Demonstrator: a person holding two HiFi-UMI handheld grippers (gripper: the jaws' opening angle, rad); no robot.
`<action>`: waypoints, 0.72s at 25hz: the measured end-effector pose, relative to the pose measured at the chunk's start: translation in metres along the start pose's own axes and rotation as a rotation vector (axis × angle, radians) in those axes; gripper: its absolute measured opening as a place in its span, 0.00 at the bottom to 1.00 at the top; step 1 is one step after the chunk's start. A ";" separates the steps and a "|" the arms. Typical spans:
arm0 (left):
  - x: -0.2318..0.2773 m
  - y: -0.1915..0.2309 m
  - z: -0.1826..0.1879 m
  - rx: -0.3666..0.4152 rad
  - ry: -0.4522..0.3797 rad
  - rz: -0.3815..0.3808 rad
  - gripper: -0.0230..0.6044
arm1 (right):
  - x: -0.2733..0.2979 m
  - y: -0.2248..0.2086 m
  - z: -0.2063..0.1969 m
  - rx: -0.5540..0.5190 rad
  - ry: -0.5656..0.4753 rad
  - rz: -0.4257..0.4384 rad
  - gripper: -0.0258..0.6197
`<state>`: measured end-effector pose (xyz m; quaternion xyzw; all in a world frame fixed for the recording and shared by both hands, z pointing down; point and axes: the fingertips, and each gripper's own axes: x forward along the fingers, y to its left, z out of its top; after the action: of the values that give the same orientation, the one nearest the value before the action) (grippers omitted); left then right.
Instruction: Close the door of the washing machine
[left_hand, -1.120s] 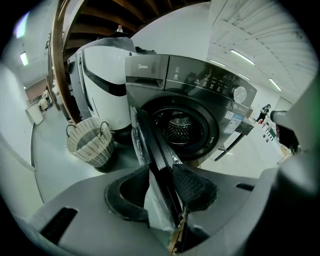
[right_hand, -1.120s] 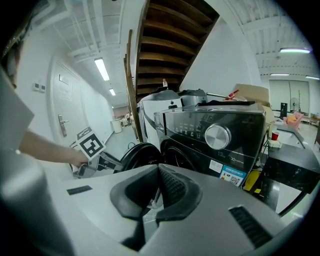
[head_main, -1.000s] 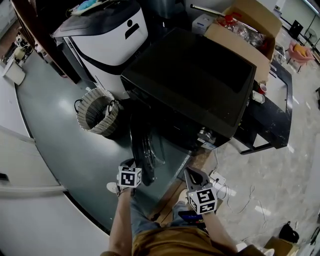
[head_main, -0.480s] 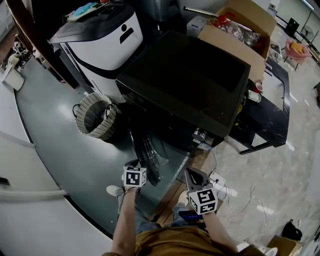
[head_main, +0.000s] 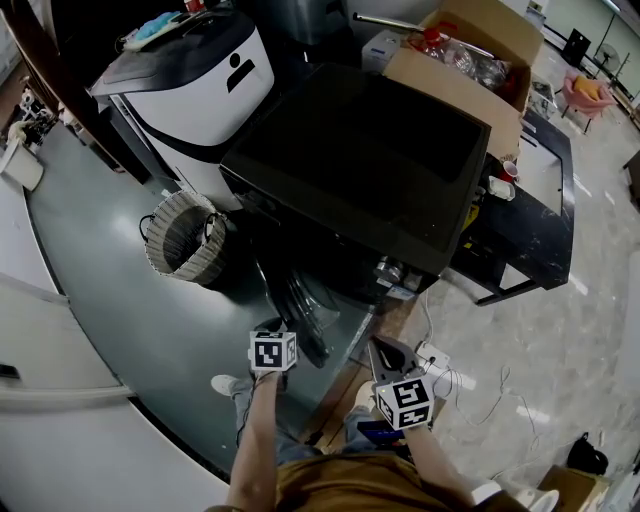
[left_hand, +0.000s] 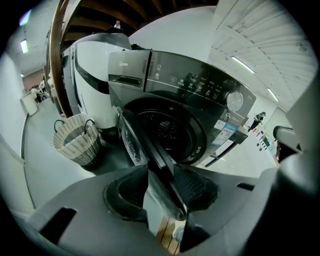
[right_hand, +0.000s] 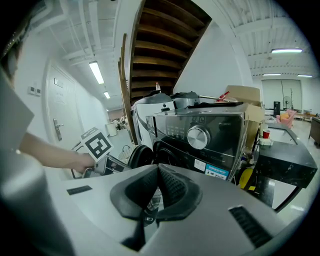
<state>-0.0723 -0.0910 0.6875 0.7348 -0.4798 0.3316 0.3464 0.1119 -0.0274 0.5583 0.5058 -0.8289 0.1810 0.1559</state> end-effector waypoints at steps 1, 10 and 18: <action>0.001 -0.002 0.001 -0.001 0.001 -0.004 0.32 | -0.001 -0.001 0.000 0.001 0.000 -0.001 0.06; 0.016 -0.028 0.017 -0.007 -0.010 -0.043 0.33 | -0.007 -0.021 -0.003 0.013 -0.007 -0.021 0.06; 0.030 -0.046 0.032 0.019 -0.003 -0.066 0.33 | -0.016 -0.039 -0.002 0.016 -0.011 -0.041 0.06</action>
<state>-0.0146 -0.1176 0.6864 0.7539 -0.4526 0.3234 0.3496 0.1539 -0.0301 0.5588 0.5250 -0.8176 0.1816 0.1512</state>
